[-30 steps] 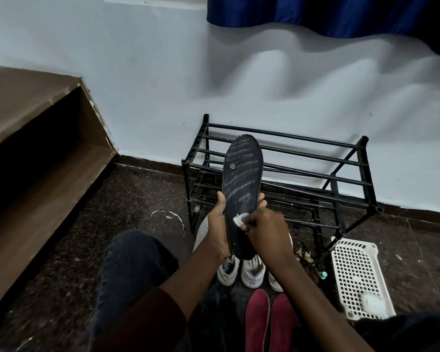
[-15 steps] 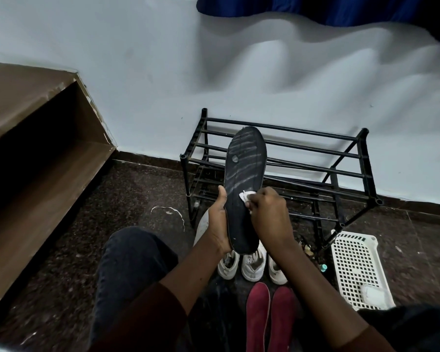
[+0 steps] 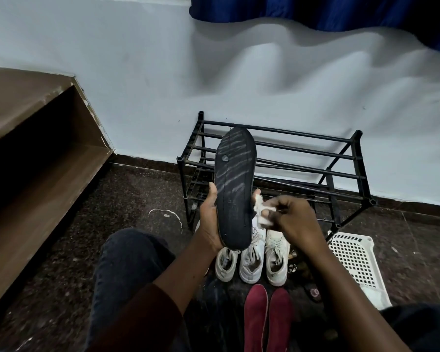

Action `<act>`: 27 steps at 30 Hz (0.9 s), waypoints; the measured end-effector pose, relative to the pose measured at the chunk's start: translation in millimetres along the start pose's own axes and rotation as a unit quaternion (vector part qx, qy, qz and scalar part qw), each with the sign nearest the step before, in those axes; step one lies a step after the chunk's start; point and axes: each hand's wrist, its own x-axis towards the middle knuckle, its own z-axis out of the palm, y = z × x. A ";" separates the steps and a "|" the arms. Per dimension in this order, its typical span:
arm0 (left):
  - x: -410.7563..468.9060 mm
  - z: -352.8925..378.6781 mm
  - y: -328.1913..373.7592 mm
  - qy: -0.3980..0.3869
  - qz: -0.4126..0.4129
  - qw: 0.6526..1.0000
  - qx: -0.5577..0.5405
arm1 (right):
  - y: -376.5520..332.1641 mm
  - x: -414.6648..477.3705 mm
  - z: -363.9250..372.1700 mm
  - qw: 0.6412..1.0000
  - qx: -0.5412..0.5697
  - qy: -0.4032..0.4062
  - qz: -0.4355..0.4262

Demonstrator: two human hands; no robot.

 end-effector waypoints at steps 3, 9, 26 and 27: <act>1.8 -1.8 -2.2 -0.021 0.001 1.000 0.003 | -6.1 2.4 1.1 0.992 0.122 0.017 0.018; 1.0 5.9 -8.3 -0.036 -0.008 0.999 0.001 | -11.4 8.5 16.6 0.992 0.076 0.092 -0.040; 3.3 -2.2 -7.1 -0.040 -0.045 0.995 -0.080 | 9.9 -17.4 54.1 0.988 -0.126 -0.001 -0.091; 3.5 -2.4 -7.1 -0.038 -0.051 0.996 -0.068 | 7.3 -12.7 54.1 0.984 -0.145 0.014 -0.104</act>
